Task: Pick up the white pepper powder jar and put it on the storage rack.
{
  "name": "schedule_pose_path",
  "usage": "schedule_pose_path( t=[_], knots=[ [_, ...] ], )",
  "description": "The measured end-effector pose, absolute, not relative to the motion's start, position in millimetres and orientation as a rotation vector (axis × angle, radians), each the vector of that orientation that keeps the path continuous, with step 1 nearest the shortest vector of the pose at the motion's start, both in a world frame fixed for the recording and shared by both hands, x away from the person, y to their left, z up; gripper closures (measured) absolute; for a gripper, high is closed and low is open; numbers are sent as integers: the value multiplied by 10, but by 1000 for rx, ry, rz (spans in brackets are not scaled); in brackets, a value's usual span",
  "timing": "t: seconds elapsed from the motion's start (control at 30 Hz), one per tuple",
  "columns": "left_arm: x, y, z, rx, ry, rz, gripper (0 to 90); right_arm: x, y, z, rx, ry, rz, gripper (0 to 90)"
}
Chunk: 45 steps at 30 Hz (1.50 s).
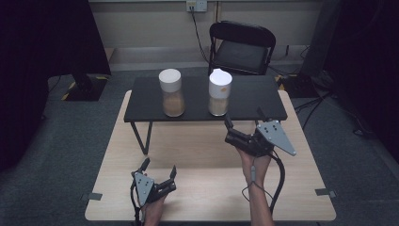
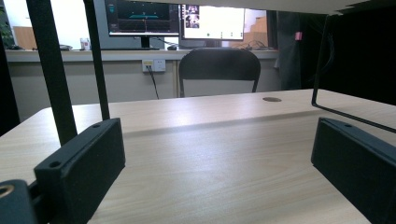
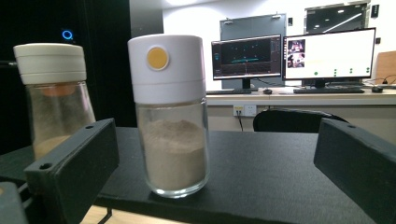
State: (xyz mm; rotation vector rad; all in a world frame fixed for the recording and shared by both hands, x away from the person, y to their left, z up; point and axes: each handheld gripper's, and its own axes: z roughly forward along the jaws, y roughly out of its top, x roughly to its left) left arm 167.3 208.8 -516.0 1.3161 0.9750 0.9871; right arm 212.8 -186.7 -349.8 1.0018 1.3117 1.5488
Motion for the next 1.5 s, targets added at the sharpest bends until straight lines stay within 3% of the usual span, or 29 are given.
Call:
schedule_pose_path(
  t=[1.5],
  knots=[
    [1671,2082,-5160,1315,978,990,23,1585,-1903,-4247,1040,1301,1434,0]
  ],
)
